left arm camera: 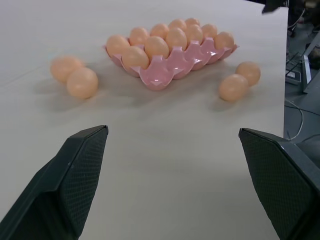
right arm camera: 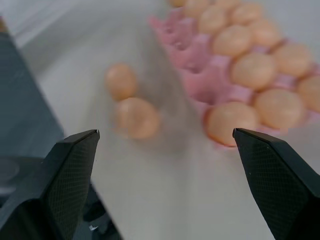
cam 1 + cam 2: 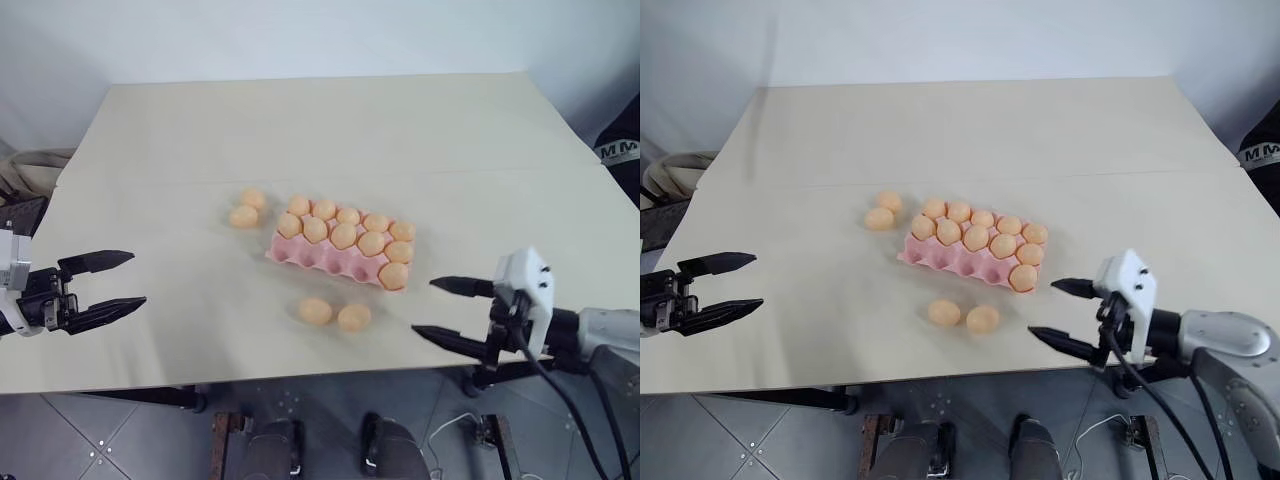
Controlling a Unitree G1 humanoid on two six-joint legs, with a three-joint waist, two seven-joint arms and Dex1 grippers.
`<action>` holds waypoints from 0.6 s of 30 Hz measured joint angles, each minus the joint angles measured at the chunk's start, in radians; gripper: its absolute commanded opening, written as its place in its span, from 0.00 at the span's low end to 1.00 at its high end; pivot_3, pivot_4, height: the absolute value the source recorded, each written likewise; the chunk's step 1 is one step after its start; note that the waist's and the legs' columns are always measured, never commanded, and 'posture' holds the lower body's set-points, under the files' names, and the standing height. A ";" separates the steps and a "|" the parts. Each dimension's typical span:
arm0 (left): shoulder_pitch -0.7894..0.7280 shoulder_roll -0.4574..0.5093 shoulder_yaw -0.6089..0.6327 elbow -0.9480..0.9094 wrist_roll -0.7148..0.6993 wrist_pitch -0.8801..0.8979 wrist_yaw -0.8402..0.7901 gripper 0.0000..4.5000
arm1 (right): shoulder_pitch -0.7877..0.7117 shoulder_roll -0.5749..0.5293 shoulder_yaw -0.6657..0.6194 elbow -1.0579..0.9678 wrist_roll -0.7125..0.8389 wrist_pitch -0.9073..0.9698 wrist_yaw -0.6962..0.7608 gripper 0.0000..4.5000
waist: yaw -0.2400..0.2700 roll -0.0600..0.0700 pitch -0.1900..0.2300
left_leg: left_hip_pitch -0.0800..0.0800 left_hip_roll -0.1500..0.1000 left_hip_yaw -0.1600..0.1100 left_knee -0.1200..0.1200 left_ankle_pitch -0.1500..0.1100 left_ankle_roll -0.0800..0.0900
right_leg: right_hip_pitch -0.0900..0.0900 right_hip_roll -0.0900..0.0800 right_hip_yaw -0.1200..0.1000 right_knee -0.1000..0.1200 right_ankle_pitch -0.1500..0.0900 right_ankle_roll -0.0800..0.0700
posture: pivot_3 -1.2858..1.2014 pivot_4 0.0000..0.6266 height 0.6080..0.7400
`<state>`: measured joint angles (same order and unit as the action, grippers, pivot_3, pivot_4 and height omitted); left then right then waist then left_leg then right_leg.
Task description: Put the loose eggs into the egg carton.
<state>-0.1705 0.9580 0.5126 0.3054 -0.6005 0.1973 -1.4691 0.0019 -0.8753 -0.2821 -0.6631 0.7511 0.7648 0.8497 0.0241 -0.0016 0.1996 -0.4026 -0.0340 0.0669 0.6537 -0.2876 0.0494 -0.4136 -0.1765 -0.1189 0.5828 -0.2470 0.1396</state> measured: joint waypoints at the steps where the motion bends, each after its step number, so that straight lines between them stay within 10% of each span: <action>1: 0.000 -0.007 0.001 0.000 -0.001 -0.007 -0.001 0.99 | -0.003 0.007 0.016 0.001 -0.011 -0.011 -0.001 1.00 | 0.000 0.000 0.000 | 0.000 0.000 0.000 0.001 0.000 0.000 | 0.000 0.000 0.000 0.000 0.000 0.000 | 0.52 0.24 1.00; 18: -0.019 -0.088 -0.003 -0.034 -0.026 -0.013 0.053 0.99 | -0.138 0.178 0.349 0.166 -0.214 -0.138 -0.057 1.00 | -0.004 -0.004 -0.001 | 0.000 0.004 0.002 0.005 -0.002 -0.002 | 0.000 0.006 0.001 0.002 0.001 -0.002 | 0.52 0.24 1.00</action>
<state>-0.1891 0.8698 0.5096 0.2718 -0.6266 0.1839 -1.4164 -0.1356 -0.6972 0.0666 -0.4970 0.5376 0.6264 0.7924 0.0203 -0.0054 0.1987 -0.4026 -0.0298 0.0688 0.6589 -0.2894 0.0478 -0.4138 -0.1709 -0.1177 0.5844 -0.2460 0.1380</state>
